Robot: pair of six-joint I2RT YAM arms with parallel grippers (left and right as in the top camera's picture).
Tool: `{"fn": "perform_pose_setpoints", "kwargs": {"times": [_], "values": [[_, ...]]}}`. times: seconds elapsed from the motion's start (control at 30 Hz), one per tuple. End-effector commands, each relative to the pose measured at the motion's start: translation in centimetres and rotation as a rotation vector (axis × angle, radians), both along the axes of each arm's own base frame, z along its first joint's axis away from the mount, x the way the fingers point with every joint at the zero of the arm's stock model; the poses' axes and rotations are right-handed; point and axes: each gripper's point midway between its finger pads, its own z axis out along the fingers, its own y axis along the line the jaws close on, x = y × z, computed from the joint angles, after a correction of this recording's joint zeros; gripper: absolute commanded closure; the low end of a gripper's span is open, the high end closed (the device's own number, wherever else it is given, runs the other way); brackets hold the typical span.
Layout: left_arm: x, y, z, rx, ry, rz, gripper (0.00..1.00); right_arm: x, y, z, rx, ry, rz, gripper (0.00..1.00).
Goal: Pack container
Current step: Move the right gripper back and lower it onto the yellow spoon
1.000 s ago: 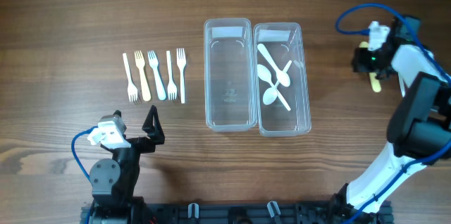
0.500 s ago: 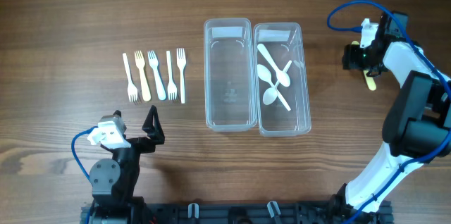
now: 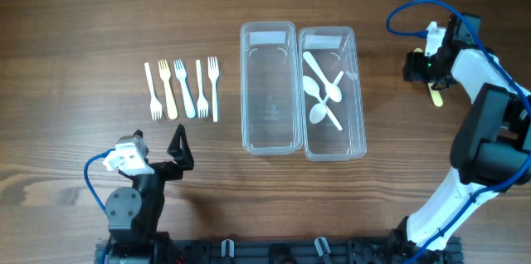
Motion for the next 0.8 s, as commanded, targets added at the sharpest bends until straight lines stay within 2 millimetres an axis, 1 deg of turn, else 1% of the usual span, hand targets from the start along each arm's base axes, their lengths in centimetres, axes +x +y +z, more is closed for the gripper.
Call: {"fn": "perform_pose_setpoints", "kwargs": {"times": [0.0,0.23,0.27,0.33,0.77], "values": [[0.01,-0.03,-0.04,0.024,-0.007,-0.004,0.00,-2.69,0.07,-3.75,0.031,0.123,-0.043,0.30],[0.01,-0.03,-0.04,0.024,-0.007,-0.004,0.00,-2.66,0.05,-3.74,0.031,0.122,-0.043,0.29],[0.01,-0.03,-0.04,0.024,-0.007,-0.004,0.00,-2.66,0.05,-3.74,0.031,0.122,-0.043,0.26],[0.01,-0.03,-0.04,0.024,-0.007,-0.004,0.00,-2.66,0.05,-3.74,0.030,0.122,-0.043,0.24],[0.01,-0.03,-0.04,0.024,-0.007,-0.004,0.00,-2.74,0.05,-3.77,0.031,0.125,-0.044,0.25]]}}
